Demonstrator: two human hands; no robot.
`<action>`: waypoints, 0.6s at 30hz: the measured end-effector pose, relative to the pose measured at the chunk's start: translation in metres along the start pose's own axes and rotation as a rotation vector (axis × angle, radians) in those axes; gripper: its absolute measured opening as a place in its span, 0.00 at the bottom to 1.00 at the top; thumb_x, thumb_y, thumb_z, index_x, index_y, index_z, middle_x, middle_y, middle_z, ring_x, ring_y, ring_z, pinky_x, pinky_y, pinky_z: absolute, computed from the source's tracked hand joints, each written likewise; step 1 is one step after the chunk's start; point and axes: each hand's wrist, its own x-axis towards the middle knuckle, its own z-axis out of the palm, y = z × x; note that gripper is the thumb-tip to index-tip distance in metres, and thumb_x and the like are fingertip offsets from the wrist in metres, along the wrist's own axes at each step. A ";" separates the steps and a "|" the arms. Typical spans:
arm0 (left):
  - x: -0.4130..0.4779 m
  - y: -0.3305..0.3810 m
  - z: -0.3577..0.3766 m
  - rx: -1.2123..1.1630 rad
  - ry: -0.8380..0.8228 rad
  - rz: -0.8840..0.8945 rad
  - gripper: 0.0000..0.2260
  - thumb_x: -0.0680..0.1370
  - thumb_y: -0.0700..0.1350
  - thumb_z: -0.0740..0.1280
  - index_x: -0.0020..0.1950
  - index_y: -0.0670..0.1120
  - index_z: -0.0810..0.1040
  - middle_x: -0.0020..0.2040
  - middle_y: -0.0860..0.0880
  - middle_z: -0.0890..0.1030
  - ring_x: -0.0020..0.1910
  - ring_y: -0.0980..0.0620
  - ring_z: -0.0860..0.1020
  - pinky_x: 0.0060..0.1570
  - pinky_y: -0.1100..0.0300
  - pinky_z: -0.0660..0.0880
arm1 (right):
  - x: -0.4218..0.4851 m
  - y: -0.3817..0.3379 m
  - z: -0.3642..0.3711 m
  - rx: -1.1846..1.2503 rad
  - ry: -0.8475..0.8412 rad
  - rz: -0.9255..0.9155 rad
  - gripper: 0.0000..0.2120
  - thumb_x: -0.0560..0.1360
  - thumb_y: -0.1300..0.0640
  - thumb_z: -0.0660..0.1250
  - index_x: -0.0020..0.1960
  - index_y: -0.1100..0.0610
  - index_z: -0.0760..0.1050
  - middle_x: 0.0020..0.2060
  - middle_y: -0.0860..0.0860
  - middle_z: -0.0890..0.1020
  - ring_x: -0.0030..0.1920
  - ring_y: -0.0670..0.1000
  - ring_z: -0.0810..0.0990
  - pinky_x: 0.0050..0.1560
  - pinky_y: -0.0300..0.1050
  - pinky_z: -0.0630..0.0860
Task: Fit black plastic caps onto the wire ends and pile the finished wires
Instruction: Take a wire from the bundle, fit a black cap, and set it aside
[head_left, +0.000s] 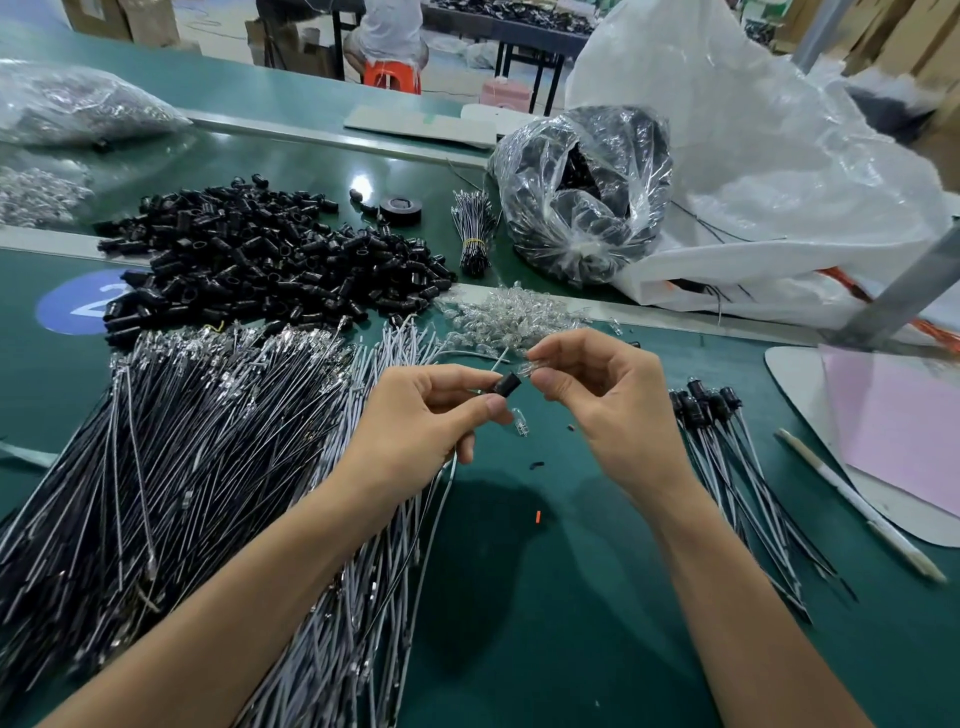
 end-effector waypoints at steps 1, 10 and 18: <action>0.000 0.000 0.000 0.002 -0.003 0.002 0.06 0.75 0.37 0.71 0.47 0.47 0.84 0.39 0.47 0.86 0.23 0.57 0.71 0.26 0.68 0.71 | 0.000 0.000 0.000 -0.011 -0.025 0.008 0.12 0.72 0.69 0.72 0.44 0.51 0.81 0.38 0.44 0.85 0.41 0.43 0.83 0.45 0.35 0.76; -0.002 0.001 0.000 0.007 0.005 0.008 0.09 0.75 0.36 0.71 0.45 0.50 0.85 0.36 0.49 0.85 0.23 0.59 0.70 0.24 0.70 0.67 | -0.001 -0.001 -0.005 0.028 -0.101 0.017 0.13 0.72 0.70 0.71 0.44 0.52 0.84 0.34 0.48 0.84 0.35 0.44 0.80 0.41 0.34 0.75; -0.005 0.002 0.004 -0.069 -0.052 -0.022 0.08 0.75 0.33 0.69 0.46 0.47 0.83 0.38 0.45 0.86 0.40 0.50 0.86 0.32 0.63 0.79 | -0.003 0.003 -0.008 0.030 -0.115 0.047 0.09 0.71 0.73 0.70 0.42 0.60 0.81 0.30 0.49 0.82 0.31 0.48 0.79 0.38 0.36 0.76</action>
